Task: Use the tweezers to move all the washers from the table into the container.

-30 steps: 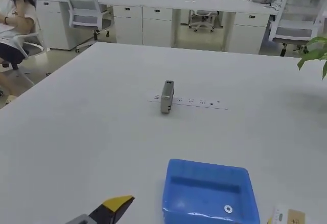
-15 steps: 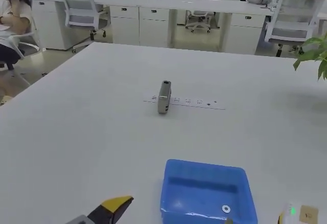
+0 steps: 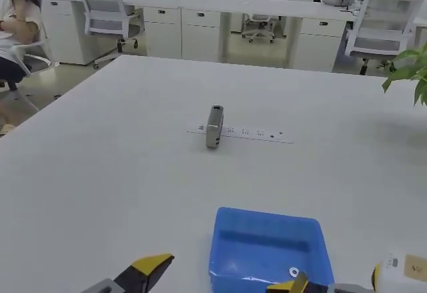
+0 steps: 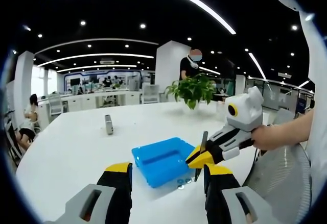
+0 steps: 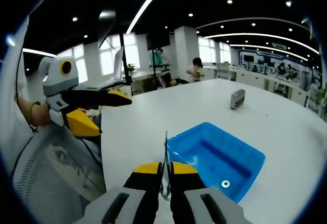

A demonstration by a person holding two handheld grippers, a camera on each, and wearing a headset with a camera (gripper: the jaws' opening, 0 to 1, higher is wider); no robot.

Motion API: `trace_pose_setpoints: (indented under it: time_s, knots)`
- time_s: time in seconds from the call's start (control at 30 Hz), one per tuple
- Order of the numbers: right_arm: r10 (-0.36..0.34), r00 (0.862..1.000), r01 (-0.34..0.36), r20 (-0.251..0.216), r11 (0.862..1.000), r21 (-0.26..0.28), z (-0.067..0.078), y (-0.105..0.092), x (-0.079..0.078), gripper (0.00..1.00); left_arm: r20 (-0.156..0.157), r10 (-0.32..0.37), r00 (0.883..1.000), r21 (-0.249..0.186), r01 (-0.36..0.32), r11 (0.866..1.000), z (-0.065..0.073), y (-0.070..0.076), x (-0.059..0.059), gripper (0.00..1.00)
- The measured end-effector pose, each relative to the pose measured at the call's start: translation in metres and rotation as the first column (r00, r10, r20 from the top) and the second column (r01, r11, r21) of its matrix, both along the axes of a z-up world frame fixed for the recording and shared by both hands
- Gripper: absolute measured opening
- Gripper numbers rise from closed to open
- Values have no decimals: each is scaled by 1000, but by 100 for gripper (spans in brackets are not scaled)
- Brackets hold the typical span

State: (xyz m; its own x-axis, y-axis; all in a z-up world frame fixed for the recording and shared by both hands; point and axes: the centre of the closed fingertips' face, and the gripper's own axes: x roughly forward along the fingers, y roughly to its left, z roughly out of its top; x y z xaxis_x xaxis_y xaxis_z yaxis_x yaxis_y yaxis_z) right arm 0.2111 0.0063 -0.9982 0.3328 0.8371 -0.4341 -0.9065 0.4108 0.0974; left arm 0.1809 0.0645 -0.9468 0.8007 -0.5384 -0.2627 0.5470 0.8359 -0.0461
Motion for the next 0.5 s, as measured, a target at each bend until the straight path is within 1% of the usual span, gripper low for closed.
trace_pose_setpoints:
  time_s: [0.33, 0.4, 0.5]
  knots:
    - [-15, 1000, 15, 8, 999, 29, 18, -4, 11, 2, 3, 0, 1000, -1, 0, 1000, 1, 0, 0, 56]
    - [-22, 1000, 22, 2, 999, 47, 21, -4, 13, 2, 3, 0, 1000, -2, 0, 1000, 1, 0, 0, 56]
    - [-31, 999, 33, -25, 996, 88, 28, -3, 15, 2, 2, 0, 1000, -4, 0, 1000, 1, 0, 0, 56]
